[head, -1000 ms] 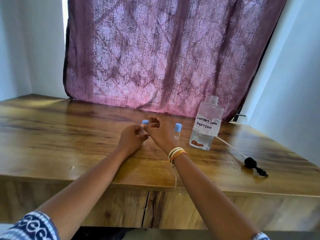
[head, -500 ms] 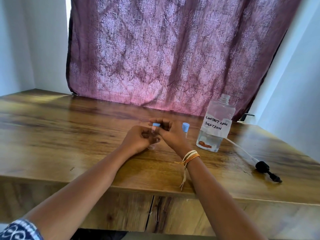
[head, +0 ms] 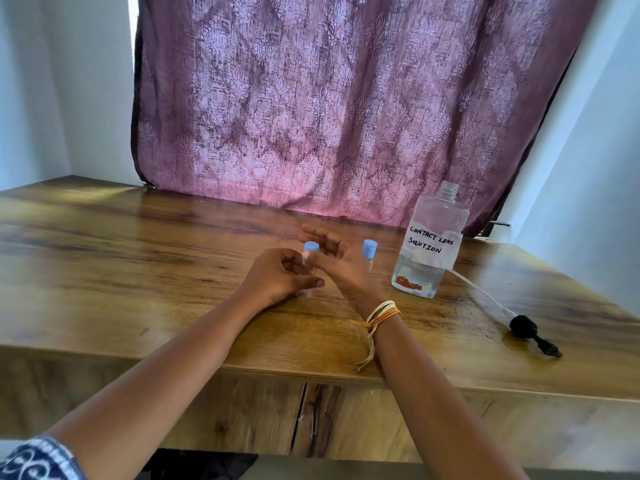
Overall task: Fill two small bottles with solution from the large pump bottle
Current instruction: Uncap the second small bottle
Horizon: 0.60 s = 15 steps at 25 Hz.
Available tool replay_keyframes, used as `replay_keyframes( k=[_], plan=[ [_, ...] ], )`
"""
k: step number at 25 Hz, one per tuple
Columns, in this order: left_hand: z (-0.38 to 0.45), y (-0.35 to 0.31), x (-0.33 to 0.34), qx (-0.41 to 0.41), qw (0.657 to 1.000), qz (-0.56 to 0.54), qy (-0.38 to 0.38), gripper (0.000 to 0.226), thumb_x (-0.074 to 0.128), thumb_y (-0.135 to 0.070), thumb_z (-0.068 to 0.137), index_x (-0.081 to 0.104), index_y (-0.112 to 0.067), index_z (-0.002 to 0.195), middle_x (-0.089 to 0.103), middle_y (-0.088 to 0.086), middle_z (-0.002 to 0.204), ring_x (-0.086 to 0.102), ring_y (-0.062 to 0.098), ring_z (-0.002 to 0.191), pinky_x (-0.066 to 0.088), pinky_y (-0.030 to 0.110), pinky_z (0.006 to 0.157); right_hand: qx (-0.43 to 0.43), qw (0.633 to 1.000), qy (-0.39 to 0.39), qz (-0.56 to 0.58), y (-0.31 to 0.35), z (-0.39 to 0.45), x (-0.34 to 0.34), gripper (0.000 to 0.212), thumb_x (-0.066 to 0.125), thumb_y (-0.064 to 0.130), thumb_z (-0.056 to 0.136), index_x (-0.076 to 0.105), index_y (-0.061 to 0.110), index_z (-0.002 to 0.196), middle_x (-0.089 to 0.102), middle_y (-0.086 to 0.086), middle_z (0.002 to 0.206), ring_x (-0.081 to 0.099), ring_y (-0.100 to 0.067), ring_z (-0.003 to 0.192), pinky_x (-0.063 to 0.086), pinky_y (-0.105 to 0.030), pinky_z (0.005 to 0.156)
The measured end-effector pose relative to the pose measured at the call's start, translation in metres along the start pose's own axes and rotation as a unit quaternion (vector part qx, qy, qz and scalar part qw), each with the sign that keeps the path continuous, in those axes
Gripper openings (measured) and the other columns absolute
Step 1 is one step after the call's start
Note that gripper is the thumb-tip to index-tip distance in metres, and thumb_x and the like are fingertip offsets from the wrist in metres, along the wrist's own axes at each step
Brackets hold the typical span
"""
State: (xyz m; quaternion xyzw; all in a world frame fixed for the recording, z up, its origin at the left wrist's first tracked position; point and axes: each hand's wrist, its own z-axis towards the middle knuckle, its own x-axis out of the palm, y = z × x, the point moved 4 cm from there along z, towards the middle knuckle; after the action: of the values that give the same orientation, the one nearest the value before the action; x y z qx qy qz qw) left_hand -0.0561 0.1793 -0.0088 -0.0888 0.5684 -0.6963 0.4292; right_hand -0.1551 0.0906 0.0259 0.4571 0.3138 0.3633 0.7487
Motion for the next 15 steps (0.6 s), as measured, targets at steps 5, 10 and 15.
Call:
replay_keyframes(
  k=[5,10,15],
  plan=[
    [-0.0013,-0.0003,-0.0008,-0.002,1.0,0.008,-0.01,0.034,0.089,-0.03,0.057,0.072,-0.013,0.081,0.073,-0.001,0.074,0.066,0.005,0.063,0.049,0.022,0.06,-0.018,0.999,-0.037,-0.003,0.0013,0.0002,-0.0029,0.042,0.064,-0.011,0.083,0.058,-0.004,0.124,0.069,-0.011,0.094,0.067,-0.01,0.08,0.057,-0.02,0.08],
    [-0.0022,-0.0013,-0.0007,-0.006,1.0,0.016,-0.009,0.038,0.088,-0.032,0.058,0.071,-0.012,0.086,0.074,0.002,0.079,0.068,0.012,0.071,0.051,0.024,0.064,-0.011,0.998,-0.03,0.048,0.0029,0.0,-0.002,0.041,0.052,-0.018,0.086,0.051,-0.006,0.126,0.065,-0.028,0.114,0.066,-0.023,0.092,0.055,-0.031,0.087],
    [-0.0024,-0.0021,0.0004,-0.001,1.0,0.012,-0.005,0.041,0.088,-0.029,0.06,0.071,-0.013,0.094,0.073,0.002,0.083,0.069,0.013,0.075,0.053,0.027,0.07,0.025,0.992,0.028,0.121,-0.0036,0.0022,-0.0003,0.039,0.041,-0.018,0.088,0.054,-0.005,0.123,0.063,-0.024,0.113,0.064,-0.027,0.102,0.051,-0.039,0.095]
  ],
)
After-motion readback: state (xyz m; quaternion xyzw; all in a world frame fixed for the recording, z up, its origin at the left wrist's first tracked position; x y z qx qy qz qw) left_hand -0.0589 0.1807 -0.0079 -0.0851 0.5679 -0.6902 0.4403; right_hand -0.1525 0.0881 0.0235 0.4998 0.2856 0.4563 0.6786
